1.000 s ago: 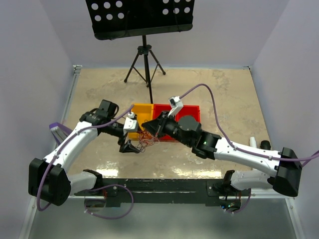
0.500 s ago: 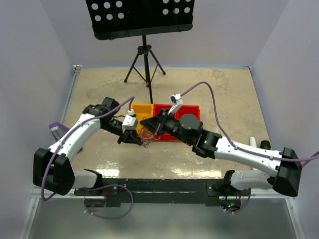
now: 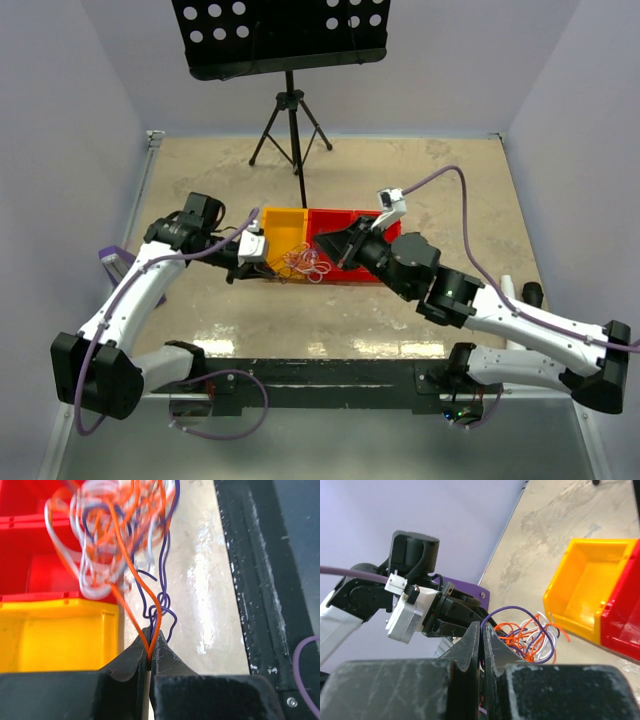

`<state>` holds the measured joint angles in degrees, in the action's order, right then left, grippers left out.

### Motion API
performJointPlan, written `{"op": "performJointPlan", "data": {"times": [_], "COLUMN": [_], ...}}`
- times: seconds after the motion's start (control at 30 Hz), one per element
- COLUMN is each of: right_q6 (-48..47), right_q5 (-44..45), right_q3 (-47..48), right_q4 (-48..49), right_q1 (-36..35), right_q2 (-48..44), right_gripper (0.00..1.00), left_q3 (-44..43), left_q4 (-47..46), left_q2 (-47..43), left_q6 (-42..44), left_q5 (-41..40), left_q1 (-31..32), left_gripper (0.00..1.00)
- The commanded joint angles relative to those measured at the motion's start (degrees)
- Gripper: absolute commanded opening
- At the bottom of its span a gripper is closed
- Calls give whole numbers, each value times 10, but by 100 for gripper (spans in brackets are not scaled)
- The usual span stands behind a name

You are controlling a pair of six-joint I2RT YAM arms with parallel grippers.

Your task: Untangle the cables

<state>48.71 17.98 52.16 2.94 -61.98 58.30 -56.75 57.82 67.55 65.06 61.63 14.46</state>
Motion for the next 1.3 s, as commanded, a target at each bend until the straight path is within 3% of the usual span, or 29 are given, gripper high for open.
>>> {"op": "performJointPlan", "data": {"times": [0.0, 0.1, 0.13, 0.17, 0.23, 0.27, 0.3, 0.5, 0.67, 0.73, 1.0, 1.27], "right_q6": [-5, 2, 5, 8, 11, 14, 15, -2, -24, -26, -10, 7], "right_q5": [65, 57, 49, 41, 24, 16, 12, -14, -60, -77, -128, -159], "right_q3": [20, 6, -1, -6, -12, -11, -8, 15, 17, 18, 20, 45], "right_q4": [-70, -69, -59, -49, -33, -16, -8, 20, 65, 80, 165, 213], "right_q1": [-1, -1, -2, -1, -1, -1, -1, -2, -1, -1, -1, -1], "right_q2": [-34, -42, -43, -41, -32, -25, -20, 1, -7, -8, 8, 42], "right_gripper": [0, 0, 0, 0, 0, 0, 0, 0, 0, 0, 0, 0], "left_q3": [8, 11, 11, 9, 3, 1, -3, -18, 47, 62, 20, 9], "left_q4": [-17, -12, -11, -10, 6, 13, 18, 21, -172, -191, 154, 176], "left_q2": [-28, -34, -32, -29, -18, -13, -9, 14, -7, -12, 63, 100], "left_q6": [0, -1, -5, -13, -13, -12, -13, -11, -116, -102, 283, 301], "left_q5": [-63, -70, -63, -52, -23, -10, 1, 9, -19, -8, 138, 235], "left_q1": [-10, -12, -12, -12, -13, -12, -12, -21, -93, -108, -108, -66], "left_gripper": [0, 0, 12, 36, 54, 68, 96, 100, 100, 97, 100, 100]}}
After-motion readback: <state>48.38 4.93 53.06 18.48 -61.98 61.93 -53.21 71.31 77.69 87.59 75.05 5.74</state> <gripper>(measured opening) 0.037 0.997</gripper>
